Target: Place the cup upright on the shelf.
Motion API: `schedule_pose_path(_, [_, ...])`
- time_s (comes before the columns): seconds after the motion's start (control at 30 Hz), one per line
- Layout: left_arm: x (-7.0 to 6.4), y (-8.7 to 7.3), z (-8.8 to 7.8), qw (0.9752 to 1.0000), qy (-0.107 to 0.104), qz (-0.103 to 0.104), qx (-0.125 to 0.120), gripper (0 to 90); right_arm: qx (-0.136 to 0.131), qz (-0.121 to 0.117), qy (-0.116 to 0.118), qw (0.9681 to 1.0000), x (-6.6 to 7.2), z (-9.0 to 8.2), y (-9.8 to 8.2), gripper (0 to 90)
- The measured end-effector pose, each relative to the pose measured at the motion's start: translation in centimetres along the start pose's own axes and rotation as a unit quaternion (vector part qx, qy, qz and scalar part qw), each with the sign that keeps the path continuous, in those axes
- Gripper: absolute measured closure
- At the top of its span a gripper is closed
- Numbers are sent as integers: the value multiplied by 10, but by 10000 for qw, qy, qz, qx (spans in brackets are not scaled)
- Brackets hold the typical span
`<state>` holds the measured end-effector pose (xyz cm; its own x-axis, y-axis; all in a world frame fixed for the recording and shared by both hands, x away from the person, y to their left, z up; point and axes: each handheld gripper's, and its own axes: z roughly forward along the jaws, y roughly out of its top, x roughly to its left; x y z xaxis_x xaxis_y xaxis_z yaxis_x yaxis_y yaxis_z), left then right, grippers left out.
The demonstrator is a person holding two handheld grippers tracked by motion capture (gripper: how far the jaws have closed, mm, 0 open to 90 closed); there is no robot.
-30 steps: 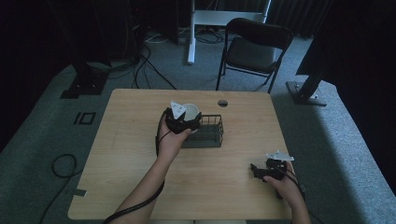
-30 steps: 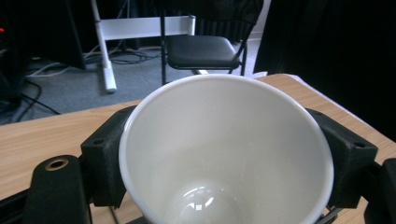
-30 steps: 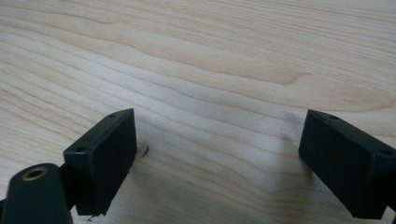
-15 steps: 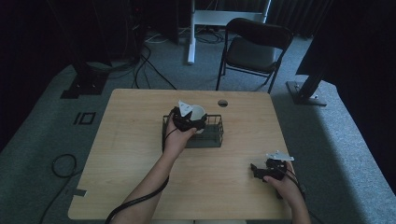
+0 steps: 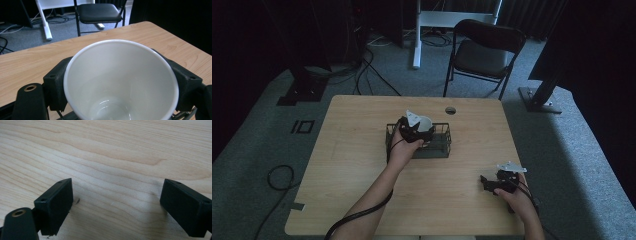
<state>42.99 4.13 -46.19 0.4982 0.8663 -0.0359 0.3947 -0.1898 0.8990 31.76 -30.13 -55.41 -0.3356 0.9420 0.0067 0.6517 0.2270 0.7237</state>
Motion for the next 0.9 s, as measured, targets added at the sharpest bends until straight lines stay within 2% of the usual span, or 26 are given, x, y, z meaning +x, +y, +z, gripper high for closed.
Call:
schedule_pose_path(0.2, [-3, -1, 0, 9998, -19, 217, -6, 199, -3, -1, 1, 10000, 0, 0, 0, 109])
schedule_pose_path(0.27, [-2, 0, -1, 9999, 23, 127, 31, 196, -2, 0, 1, 10000, 0, 0, 0, 109])
schedule_pose_path(0.33, [0, 1, -1, 9999, 70, 136, 72, 137, -3, 0, 1, 10000, 0, 0, 0, 109])
schedule_pose_path(0.43, [1, 2, -2, 9999, 25, 112, 87, 100, -2, 2, 0, 10000, 0, 0, 0, 109])
schedule_pose_path(0.57, [2, 10, -11, 9999, -21, 162, 41, 99, -1, -1, -1, 10000, 0, 0, 0, 109])
schedule_pose_path(0.67, [3, 12, -16, 9999, -61, 93, -15, 99, -2, -1, 0, 10000, 0, 0, 0, 109])
schedule_pose_path(0.8, [2, 14, -23, 9998, -179, 81, -30, 99, -2, 0, -1, 10000, 0, 0, 0, 109])
schedule_pose_path(0.9, [3, 14, -27, 9998, -170, 110, -66, 100, -2, -2, 0, 10000, 0, 0, 0, 109])
